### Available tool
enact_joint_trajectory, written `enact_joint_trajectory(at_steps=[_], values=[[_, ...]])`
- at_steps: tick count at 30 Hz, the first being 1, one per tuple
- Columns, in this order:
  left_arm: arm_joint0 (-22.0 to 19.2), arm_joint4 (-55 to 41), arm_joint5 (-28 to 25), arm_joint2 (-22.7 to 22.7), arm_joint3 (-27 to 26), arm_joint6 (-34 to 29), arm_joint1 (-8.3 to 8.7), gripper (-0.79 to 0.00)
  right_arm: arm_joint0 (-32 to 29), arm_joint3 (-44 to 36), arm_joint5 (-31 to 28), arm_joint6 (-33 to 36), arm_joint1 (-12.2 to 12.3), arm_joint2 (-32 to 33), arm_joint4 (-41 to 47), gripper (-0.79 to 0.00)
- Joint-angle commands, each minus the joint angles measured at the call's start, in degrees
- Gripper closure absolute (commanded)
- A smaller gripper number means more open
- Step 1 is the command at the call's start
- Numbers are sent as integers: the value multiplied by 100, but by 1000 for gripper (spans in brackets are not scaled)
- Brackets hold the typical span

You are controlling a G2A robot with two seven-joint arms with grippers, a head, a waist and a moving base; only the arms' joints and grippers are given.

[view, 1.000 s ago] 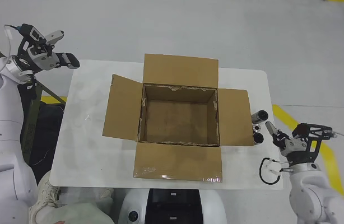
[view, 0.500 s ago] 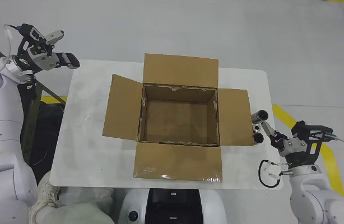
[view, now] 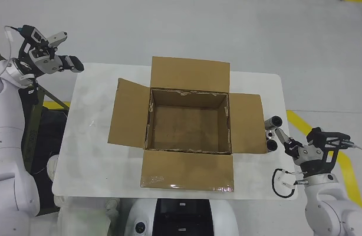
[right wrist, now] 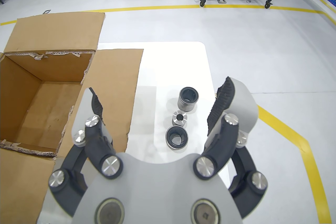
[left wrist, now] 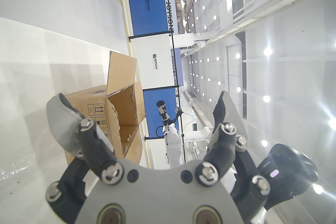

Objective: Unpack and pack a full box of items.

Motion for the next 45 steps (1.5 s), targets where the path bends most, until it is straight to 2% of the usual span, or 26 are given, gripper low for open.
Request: enact_joint_trajectory(at_steps=[1, 22, 45], values=[[0, 0, 0, 0, 0, 0, 0, -785, 0, 0, 0, 0, 0, 0, 0, -785], [0, 0, 0, 0, 0, 0, 0, -785, 25, 19, -4, 11, 2, 19, -33, -785], [0, 0, 0, 0, 0, 0, 0, -785, 376, 727, -122, 950, 46, 151, -693, -785]])
